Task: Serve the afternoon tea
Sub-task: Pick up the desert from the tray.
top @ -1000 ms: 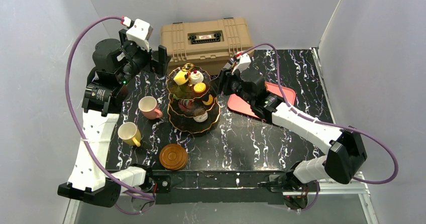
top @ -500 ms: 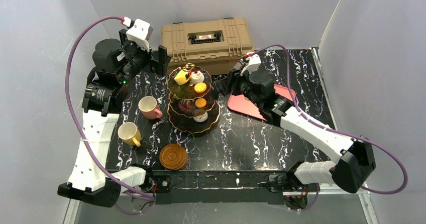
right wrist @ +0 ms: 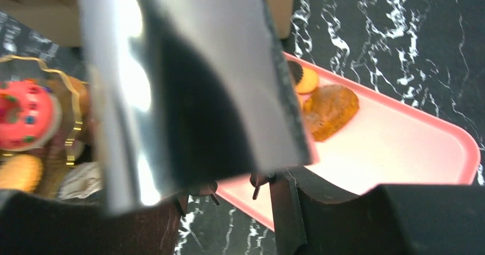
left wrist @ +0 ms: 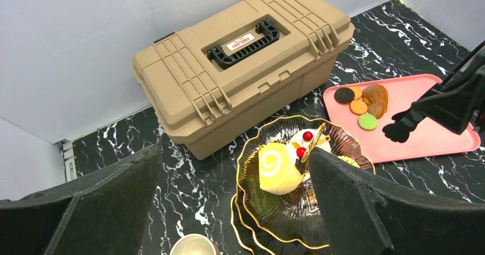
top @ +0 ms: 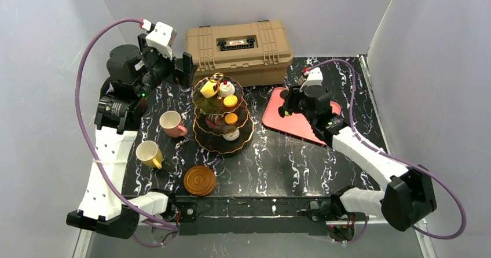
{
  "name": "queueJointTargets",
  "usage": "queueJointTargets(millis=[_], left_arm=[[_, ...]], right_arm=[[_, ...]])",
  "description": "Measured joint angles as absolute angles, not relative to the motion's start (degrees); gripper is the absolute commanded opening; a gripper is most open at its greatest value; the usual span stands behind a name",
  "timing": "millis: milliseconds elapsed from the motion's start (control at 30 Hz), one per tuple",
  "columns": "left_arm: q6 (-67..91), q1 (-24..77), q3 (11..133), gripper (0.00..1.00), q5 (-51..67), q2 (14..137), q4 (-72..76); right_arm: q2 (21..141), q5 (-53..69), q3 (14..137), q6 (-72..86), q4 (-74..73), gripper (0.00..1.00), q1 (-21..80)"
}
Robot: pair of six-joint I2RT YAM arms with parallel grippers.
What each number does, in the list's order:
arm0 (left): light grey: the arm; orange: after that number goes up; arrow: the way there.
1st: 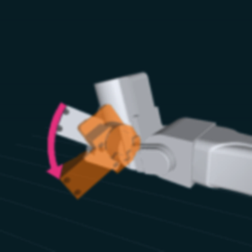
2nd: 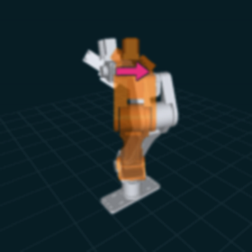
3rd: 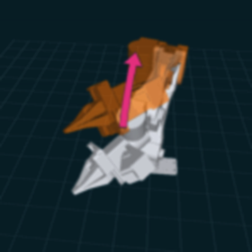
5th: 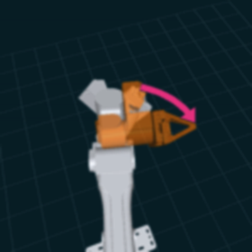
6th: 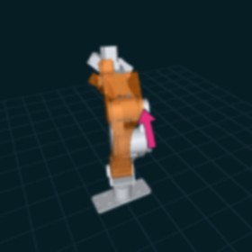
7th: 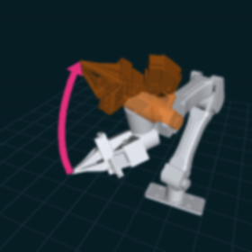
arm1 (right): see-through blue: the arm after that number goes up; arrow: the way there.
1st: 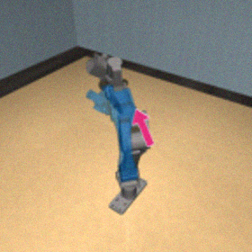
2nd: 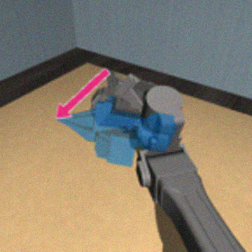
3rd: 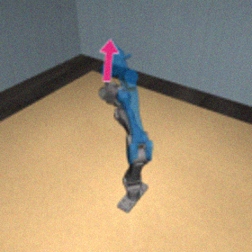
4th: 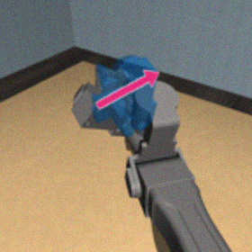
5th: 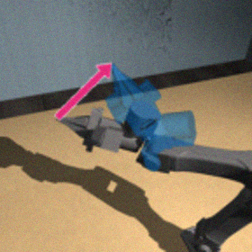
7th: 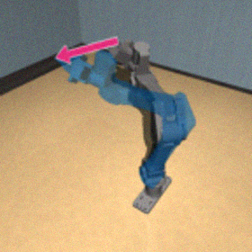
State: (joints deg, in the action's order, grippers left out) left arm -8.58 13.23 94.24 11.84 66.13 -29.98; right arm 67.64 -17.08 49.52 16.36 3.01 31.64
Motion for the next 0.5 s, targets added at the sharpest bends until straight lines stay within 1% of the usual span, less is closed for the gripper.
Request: queueJointTargets(millis=[233, 500], left_arm=[[-8.45, 13.23, 94.24, 0.99, 12.03, 66.22, -30.0], [-8.43, 13.23, 94.24, 0.99, 12.05, 66.43, -29.98]], right_arm=[[75.16, -19.4, 47.46, 13.43, 5.67, 0.61, 29.34], [80.97, -19.38, 47.09, 11.6, 10.96, 0.65, 26.85]])
